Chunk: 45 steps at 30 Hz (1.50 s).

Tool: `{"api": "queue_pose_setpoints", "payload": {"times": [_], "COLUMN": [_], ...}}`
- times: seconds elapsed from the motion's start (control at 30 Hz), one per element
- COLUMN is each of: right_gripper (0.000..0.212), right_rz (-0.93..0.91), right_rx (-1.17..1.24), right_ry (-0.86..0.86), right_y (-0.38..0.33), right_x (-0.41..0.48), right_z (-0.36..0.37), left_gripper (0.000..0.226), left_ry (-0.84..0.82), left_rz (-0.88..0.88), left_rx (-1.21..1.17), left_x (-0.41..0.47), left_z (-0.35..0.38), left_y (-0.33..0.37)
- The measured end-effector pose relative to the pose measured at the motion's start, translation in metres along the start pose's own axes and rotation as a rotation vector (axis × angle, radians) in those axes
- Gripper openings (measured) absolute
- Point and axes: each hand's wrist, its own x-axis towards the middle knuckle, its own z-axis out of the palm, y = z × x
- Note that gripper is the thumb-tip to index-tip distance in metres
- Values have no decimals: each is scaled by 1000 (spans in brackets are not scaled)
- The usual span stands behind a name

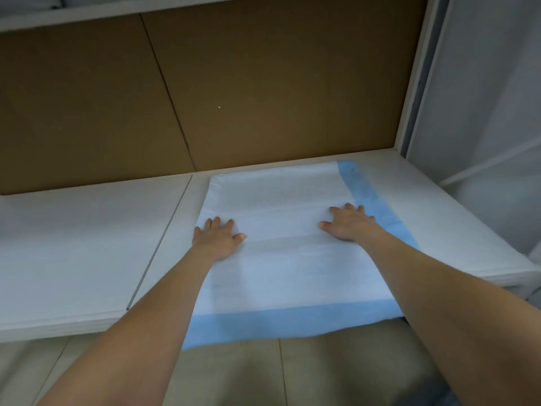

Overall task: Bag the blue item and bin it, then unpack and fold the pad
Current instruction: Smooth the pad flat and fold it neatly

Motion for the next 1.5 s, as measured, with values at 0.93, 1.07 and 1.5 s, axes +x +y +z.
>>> {"api": "queue_pose_setpoints", "payload": {"times": [0.93,1.07,1.5], "right_gripper": [42,37,41], "right_rz": [-231,-266,-275], "right_rx": [-131,-182,-194], "right_ry": [106,131,318], "right_y": [10,9,10], "right_x": [-74,-75,-81], "right_z": [5,3,6], "left_gripper": [36,35,33], "left_ry": [269,288,483], "left_rz": [267,295,257], "left_rx": [-3,81,149], "left_x": [-71,-72,-71], "left_z": [7,4,5], "left_y": [13,14,21]}}
